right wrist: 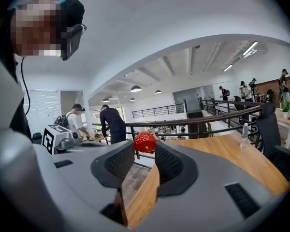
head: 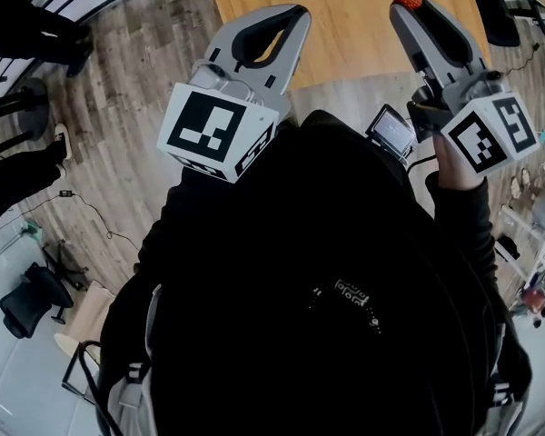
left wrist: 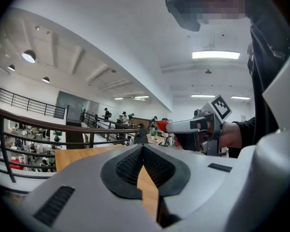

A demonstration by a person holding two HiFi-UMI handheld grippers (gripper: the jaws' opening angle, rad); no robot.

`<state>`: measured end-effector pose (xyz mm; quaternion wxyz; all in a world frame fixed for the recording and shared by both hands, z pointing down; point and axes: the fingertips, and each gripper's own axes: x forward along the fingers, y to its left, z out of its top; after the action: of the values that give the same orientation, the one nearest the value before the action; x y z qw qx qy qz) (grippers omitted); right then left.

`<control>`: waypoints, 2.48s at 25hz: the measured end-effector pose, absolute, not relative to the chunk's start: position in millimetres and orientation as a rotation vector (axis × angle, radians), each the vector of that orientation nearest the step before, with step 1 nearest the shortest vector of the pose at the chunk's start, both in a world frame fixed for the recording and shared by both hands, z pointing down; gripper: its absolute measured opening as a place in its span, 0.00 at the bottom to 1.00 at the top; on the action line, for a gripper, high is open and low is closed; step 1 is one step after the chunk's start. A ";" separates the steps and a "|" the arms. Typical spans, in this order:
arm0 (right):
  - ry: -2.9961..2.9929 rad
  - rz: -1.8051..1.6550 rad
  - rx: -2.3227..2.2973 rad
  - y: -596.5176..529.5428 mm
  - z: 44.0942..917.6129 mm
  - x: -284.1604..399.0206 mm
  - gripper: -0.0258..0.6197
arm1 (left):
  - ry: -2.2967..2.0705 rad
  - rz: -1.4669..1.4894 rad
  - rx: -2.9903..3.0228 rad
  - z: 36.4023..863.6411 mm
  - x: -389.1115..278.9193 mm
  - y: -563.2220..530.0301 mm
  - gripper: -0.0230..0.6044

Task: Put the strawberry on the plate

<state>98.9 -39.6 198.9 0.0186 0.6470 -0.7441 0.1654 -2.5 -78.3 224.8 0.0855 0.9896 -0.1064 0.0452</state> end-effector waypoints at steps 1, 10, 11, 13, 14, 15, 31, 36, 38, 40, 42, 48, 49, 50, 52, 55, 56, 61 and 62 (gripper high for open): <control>-2.327 0.512 1.999 -46.3 198.4 96.2 0.26 | -0.329 0.136 2.948 225.9 -6.4 -82.2 0.03; -2.449 0.546 1.901 -84.3 200.4 79.7 0.26 | -0.479 0.125 2.913 229.1 -32.6 -108.5 0.03; -2.454 0.543 1.889 -94.1 192.1 78.2 0.26 | -0.491 0.120 2.910 221.4 -33.7 -117.7 0.03; -2.462 0.536 1.856 -121.3 168.7 76.2 0.26 | -0.510 0.112 2.902 199.6 -33.8 -142.2 0.03; -2.466 0.539 1.838 -133.3 161.0 77.0 0.26 | -0.519 0.111 2.895 192.3 -31.7 -152.4 0.03; -2.472 0.550 1.823 -140.6 160.9 80.2 0.26 | -0.529 0.113 2.886 192.0 -27.6 -158.1 0.03; -2.494 0.438 1.799 -157.7 219.8 139.4 0.26 | -0.640 0.254 2.831 253.5 23.8 -171.7 0.03; -2.596 0.581 1.669 -177.9 224.0 172.7 0.26 | -0.721 0.346 2.782 247.5 61.2 -182.7 0.03; -2.603 0.614 1.661 -184.6 229.6 184.9 0.26 | -0.709 0.357 2.773 248.5 76.2 -187.3 0.03; -2.625 0.638 1.662 -190.0 234.4 178.8 0.26 | -0.709 0.355 2.769 248.7 70.4 -189.4 0.03; -2.646 0.667 1.659 -194.3 243.5 172.9 0.26 | -0.695 0.368 2.774 252.4 64.2 -190.5 0.03; -2.670 0.711 1.646 -188.4 256.3 177.4 0.26 | -0.640 0.355 2.719 260.7 74.2 -196.4 0.03; -2.669 0.700 1.657 -182.7 250.0 170.1 0.26 | -0.626 0.341 2.720 253.4 68.8 -191.1 0.03; -2.666 0.692 1.672 -177.7 244.5 163.7 0.26 | -0.609 0.331 2.725 247.5 63.9 -186.4 0.03; -2.661 0.704 1.705 -174.7 238.4 165.4 0.26 | -0.570 0.321 2.732 244.1 66.4 -185.2 0.03; -2.653 0.731 1.716 -180.7 236.3 183.7 0.26 | -0.478 0.302 2.734 245.0 85.6 -187.5 0.03; -2.646 0.727 1.712 -182.5 236.6 187.8 0.26 | -0.439 0.305 2.740 245.9 90.7 -185.2 0.03; -2.625 0.732 1.737 -180.6 248.4 196.0 0.26 | -0.360 0.327 2.751 258.4 97.7 -176.2 0.03; -2.621 0.733 1.742 -179.0 249.6 196.7 0.26 | -0.357 0.328 2.752 258.7 97.3 -174.8 0.03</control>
<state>196.7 -179.0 249.6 -0.0450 0.5385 -0.8103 0.2267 97.3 -174.8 258.7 0.1729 0.9700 -0.1259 0.1157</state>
